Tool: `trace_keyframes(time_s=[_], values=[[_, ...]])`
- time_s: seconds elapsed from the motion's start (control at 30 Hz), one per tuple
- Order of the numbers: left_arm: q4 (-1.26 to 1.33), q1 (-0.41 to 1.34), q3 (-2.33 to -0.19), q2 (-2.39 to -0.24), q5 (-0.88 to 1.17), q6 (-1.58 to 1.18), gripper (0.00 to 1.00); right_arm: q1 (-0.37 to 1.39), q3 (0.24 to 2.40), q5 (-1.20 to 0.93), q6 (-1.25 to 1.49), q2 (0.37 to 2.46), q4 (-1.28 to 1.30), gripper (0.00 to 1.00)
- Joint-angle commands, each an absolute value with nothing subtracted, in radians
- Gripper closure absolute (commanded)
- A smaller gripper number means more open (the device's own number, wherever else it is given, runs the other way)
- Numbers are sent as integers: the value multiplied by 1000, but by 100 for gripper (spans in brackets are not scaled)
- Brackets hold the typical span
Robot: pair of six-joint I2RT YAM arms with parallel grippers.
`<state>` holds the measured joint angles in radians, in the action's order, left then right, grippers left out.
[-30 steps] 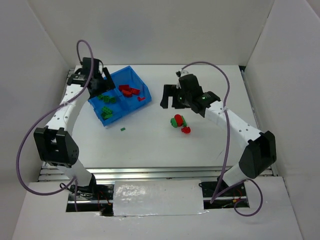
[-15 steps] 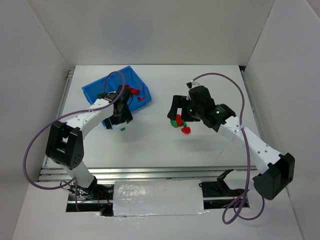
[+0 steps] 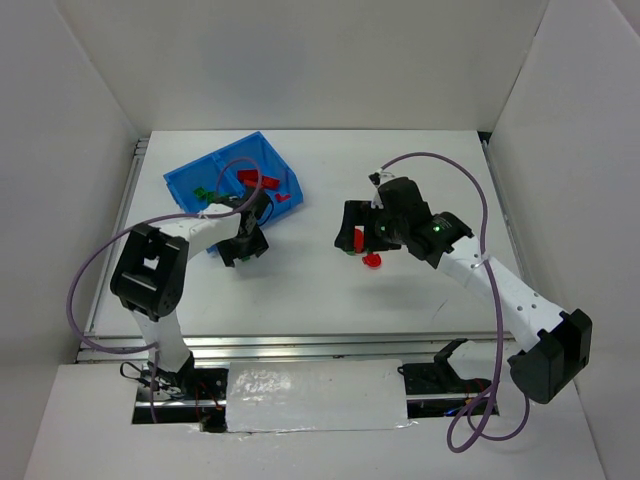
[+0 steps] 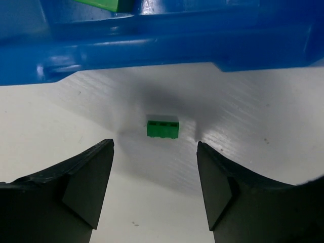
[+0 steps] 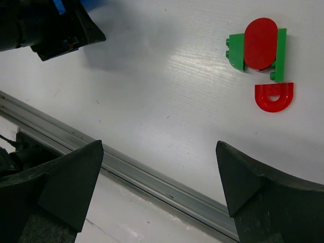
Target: Sort the legos into containers by color
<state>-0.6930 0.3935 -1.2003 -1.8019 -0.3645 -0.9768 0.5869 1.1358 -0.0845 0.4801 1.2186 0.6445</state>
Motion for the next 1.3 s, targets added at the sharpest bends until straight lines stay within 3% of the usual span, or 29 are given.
trace_keyframes(time_s=[0.0, 0.2, 0.3, 0.33, 0.5, 0.6, 0.93, 1.13, 1.23, 1.27], values=[[-666, 394, -1220, -1838, -390, -1006, 22, 595, 1157, -103, 454, 1187, 653, 1], [-624, 380, -1193, -1856, -380, -1003, 28, 595, 1164, -98, 433, 1190, 663, 0], [-604, 370, -1181, -1861, -362, -1000, 46, 597, 1169, -100, 428, 1195, 666, 0], [-595, 370, -1174, -1861, -356, -1002, 63, 597, 1169, -101, 428, 1198, 663, 0], [-568, 370, -1121, -1841, -328, -1015, 75, 597, 1186, -110, 431, 1207, 660, 0], [-590, 370, -1121, -1809, -322, -1011, 99, 597, 1195, -110, 431, 1210, 660, 0], [-813, 351, -1337, -1545, -477, -959, 100, 595, 1201, -129, 440, 1235, 638, 0], [-802, 203, -1457, -1626, -476, -885, 95, 597, 1222, -126, 440, 1247, 637, 0], [-784, 151, -1534, -1704, -448, -859, 87, 594, 1230, -118, 437, 1244, 641, 1], [-778, 144, -1566, -1721, -449, -851, 75, 595, 1230, -117, 436, 1241, 640, 0]])
